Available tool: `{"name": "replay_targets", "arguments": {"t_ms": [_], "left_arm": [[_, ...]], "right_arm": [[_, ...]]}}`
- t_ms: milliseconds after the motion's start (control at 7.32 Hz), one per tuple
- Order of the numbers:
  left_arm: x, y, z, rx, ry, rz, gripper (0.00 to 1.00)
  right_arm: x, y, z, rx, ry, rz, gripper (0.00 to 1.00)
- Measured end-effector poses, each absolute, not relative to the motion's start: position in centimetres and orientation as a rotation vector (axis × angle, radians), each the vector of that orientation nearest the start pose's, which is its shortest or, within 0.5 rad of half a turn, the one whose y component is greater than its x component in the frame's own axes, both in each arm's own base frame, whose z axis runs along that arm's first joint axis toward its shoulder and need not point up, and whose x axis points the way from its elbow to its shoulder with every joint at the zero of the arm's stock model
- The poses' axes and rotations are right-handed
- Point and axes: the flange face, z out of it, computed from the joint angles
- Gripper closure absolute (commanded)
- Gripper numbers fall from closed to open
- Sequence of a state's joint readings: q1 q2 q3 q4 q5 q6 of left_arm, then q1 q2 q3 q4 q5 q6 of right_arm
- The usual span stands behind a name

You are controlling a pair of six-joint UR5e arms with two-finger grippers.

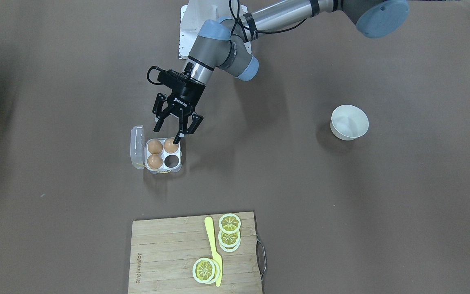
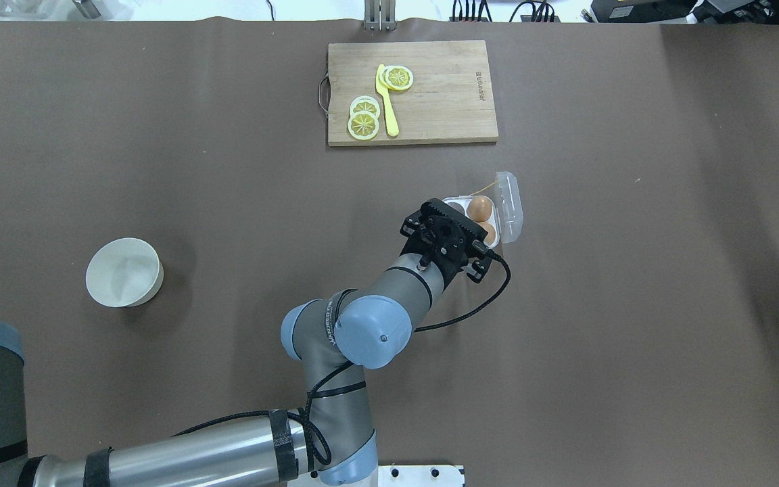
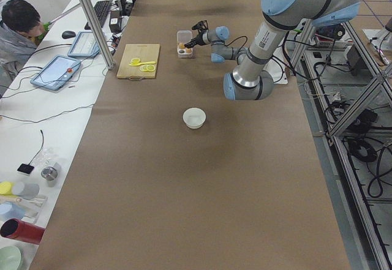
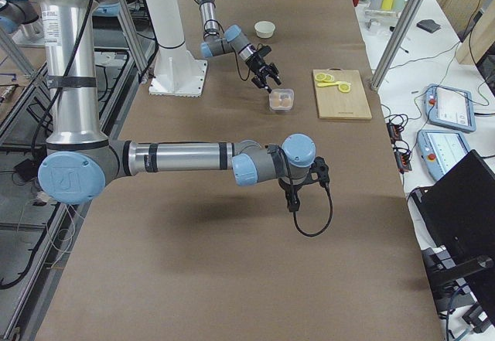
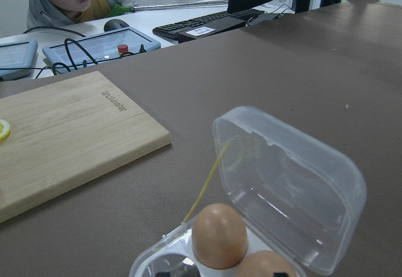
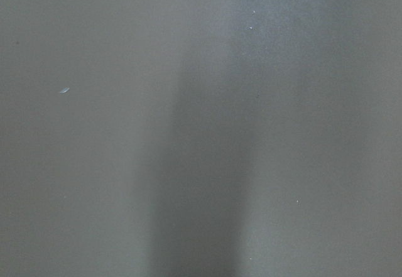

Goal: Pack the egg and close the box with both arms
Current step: 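Lower the egg into the empty box slot and open the left gripper, then withdraw the left gripper from the egg box toward its rest side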

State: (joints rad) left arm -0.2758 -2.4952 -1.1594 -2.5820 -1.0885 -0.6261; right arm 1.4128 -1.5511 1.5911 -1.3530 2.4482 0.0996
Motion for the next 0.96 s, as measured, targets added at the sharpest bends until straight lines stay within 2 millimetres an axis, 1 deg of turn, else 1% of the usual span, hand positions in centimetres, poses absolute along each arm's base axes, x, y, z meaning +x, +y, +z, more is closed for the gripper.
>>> {"name": "replay_targets", "arguments": {"t_ms": [137, 273, 410, 547, 683, 820, 957], "left_arm": [[69.4, -38.3, 12.5, 1.167, 1.007, 0.158, 0.13], [68.6, -38.1, 11.1, 1.176, 1.037, 0.141, 0.14], [67.1, -37.8, 9.1, 1.174, 1.103, 0.094, 0.14], [65.6, -37.6, 7.7, 1.144, 1.182, 0.029, 0.14], [64.1, -37.5, 7.8, 1.113, 1.234, -0.015, 0.14], [62.0, -37.3, 9.2, 1.087, 1.269, -0.054, 0.06], [59.8, -37.5, 11.3, 1.046, 1.288, -0.097, 0.02]], "right_arm": [[-2.5, -51.6, 60.7, 0.127, -0.897, -0.165, 0.00], [-2.5, -51.6, 60.7, 0.127, -0.897, -0.165, 0.00], [-2.5, -51.7, 60.6, 0.129, -0.896, -0.165, 0.00], [-2.5, -51.8, 60.5, 0.131, -0.893, -0.165, 0.00], [-2.5, -51.9, 60.5, 0.133, -0.891, -0.166, 0.00], [-2.5, -51.9, 60.5, 0.135, -0.889, -0.167, 0.00], [-2.5, -51.9, 60.4, 0.136, -0.888, -0.167, 0.00]]}}
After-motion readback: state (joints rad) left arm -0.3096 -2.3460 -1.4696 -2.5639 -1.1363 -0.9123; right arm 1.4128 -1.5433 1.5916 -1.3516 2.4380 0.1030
